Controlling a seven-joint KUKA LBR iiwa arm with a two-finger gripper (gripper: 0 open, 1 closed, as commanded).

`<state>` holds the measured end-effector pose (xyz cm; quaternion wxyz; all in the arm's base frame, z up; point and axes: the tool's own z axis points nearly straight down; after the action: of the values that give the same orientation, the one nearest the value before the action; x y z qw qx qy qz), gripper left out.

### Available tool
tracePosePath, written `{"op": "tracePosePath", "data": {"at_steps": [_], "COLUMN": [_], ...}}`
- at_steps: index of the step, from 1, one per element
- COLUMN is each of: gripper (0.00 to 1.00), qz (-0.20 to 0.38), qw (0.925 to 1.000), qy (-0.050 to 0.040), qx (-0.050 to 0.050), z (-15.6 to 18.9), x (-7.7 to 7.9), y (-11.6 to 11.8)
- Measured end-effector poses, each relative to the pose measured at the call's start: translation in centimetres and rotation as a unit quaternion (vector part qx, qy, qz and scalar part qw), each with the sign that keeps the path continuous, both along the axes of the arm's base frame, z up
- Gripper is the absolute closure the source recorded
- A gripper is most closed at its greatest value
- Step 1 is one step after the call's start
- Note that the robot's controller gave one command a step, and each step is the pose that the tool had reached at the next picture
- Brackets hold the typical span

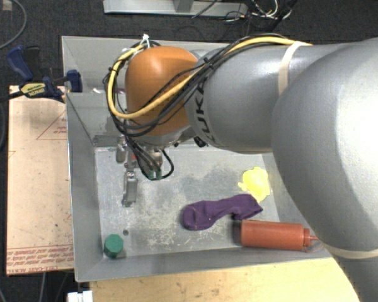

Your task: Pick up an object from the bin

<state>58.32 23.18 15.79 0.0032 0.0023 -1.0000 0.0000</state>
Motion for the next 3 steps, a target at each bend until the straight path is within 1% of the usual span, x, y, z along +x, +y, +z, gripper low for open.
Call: {"op": "tracePosePath", "data": {"at_steps": [1, 2, 3], "gripper": [0.00, 0.00, 0.00], "qz": [-0.002, 0.030, 0.058], "qw": [1.0000, 0.9995, 0.9983], "qy": [-0.0033, 0.0001, -0.0108], "qx": [0.001, 0.000, 0.003], "z": [0.5, 3.5, 2.4], "x": [0.2, 0.3, 0.4], "y": [-0.1, -1.3, -4.5]}}
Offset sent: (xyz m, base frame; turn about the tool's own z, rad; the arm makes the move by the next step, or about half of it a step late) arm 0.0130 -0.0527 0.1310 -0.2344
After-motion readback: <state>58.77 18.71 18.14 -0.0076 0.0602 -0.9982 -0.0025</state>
